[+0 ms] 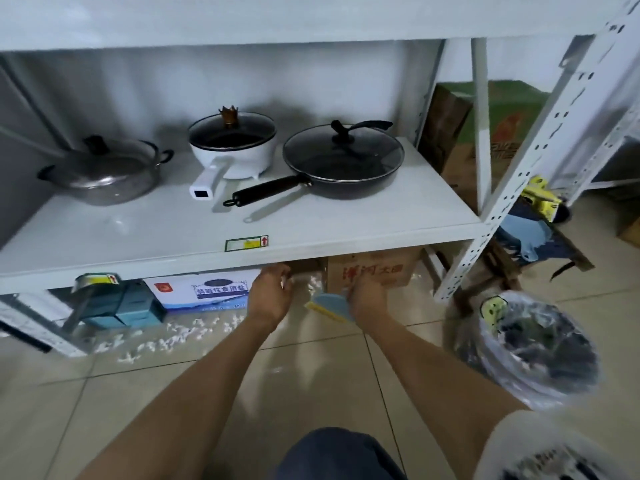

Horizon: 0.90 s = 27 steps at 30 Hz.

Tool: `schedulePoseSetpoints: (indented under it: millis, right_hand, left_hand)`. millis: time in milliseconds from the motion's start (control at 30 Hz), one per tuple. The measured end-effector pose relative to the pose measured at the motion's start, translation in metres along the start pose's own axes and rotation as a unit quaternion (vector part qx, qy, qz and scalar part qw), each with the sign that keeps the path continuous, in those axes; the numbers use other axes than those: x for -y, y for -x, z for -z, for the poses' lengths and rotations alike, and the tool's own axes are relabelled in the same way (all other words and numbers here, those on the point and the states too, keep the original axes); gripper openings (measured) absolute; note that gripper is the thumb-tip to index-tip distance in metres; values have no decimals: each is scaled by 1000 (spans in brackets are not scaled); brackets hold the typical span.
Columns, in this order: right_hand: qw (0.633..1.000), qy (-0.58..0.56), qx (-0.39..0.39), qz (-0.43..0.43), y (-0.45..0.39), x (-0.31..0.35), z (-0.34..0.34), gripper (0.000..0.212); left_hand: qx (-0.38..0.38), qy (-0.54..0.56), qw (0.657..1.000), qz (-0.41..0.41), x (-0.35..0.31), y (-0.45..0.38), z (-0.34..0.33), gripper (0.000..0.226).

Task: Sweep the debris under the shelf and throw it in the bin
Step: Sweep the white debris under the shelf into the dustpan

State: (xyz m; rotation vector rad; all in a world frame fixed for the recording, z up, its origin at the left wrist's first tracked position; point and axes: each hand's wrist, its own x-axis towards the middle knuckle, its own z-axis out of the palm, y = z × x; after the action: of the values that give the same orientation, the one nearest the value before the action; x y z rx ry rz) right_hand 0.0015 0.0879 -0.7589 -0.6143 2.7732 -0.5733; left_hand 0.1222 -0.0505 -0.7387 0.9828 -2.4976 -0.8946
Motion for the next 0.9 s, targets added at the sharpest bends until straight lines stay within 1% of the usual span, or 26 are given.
schedulePoseSetpoints:
  millis: [67, 133, 200, 233, 300, 367, 467, 600, 633, 733, 900]
  right_hand:
    - [1000, -1, 5, 11, -6, 0, -25, 21]
    - [999, 12, 3, 40, -10, 1, -48, 21]
    - [999, 11, -15, 51, -16, 0, -66, 13]
    - [998, 24, -14, 63, -22, -1, -77, 12]
    - [998, -9, -10, 64, -29, -1, -91, 23]
    - [997, -46, -12, 55, -38, 1, -100, 25]
    - [997, -19, 15, 76, -53, 4, -111, 28]
    - [992, 24, 23, 122, -75, 5, -127, 33]
    - [992, 27, 25, 120, -81, 6, -131, 34]
    - [992, 32, 32, 120, -95, 11, -140, 31]
    - [989, 44, 56, 132, -119, 22, -153, 27]
  left_hand:
    - [-17, -21, 999, -42, 9, -8, -3, 25]
    - [-41, -45, 994, -95, 17, -19, -5, 27]
    - [-66, -70, 985, -145, 22, -29, -7, 29]
    - [-74, -81, 980, -165, 24, -35, -8, 31]
    - [-84, -97, 973, -194, 23, -46, -11, 34]
    - [-89, -114, 965, -218, 23, -60, -16, 35]
    - [-92, -156, 949, -260, 27, -82, -27, 36]
    - [-104, -193, 933, -287, 40, -98, -36, 39]
    - [-113, -194, 930, -292, 44, -101, -38, 38]
    - [-138, -175, 929, -297, 52, -104, -44, 34]
    - [-202, -119, 928, -290, 57, -111, -56, 28]
